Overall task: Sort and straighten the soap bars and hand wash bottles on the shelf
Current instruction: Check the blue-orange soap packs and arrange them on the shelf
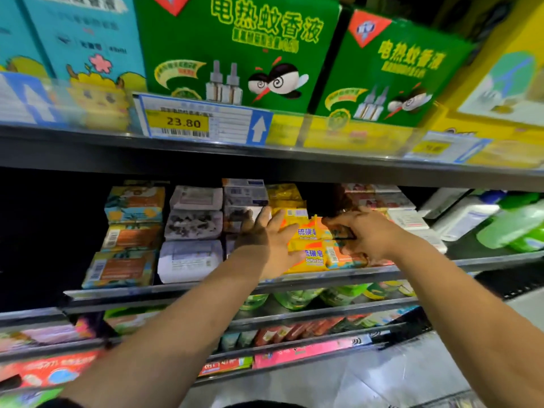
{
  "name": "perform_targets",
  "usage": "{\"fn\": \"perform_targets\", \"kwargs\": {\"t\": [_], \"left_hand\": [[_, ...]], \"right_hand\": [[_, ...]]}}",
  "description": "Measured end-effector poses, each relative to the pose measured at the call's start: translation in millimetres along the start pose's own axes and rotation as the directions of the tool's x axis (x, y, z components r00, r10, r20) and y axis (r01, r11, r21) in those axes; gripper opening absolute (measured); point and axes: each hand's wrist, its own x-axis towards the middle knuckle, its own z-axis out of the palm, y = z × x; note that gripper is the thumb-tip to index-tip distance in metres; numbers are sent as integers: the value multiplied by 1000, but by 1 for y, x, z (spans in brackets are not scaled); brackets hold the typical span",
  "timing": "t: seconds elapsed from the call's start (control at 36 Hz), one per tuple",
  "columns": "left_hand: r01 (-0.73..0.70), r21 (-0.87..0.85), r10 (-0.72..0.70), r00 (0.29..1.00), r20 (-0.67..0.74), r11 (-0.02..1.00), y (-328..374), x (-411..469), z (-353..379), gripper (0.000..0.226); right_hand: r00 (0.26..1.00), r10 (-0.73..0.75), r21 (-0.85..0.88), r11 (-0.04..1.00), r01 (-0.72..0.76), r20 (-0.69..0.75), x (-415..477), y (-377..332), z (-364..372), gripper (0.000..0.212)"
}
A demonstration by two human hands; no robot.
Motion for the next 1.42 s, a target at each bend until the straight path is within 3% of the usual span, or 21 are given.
{"fn": "perform_targets", "kwargs": {"t": [0.14,0.33,0.61,0.75,0.86,1.08,1.17,1.28,1.42], "left_hand": [[-21,-43,16,995,-101,999,-2,1,14,71],[-9,-142,-7,994,-112,990,-3,6,23,70],[-10,-191,-12,994,-112,982,-5,12,29,72],[16,-293,-41,996,-78,956,-6,20,42,82],[18,-155,-40,989,-142,988,-6,13,33,78],[-1,-156,-16,994,-109,988,-6,12,31,82],[-17,-114,7,996,-91,993,-6,12,30,80],[-63,-224,51,997,-61,973,-10,13,34,68],[-48,-201,31,996,-88,978,-9,13,35,69]], "right_hand": [[997,20,18,1000,-22,81,10,1,5,84],[988,31,126,991,-50,152,24,5,5,106],[959,7,37,999,-18,282,47,-12,-15,135],[956,37,12,999,-42,290,48,-12,-18,110],[955,47,33,998,-59,293,48,-12,-17,117],[949,31,74,996,-57,313,49,-10,-18,123],[952,27,65,997,-49,305,50,-11,-18,112],[964,1,39,999,-12,268,49,-10,-15,103],[976,-29,30,999,23,216,45,-7,-12,91]]}}
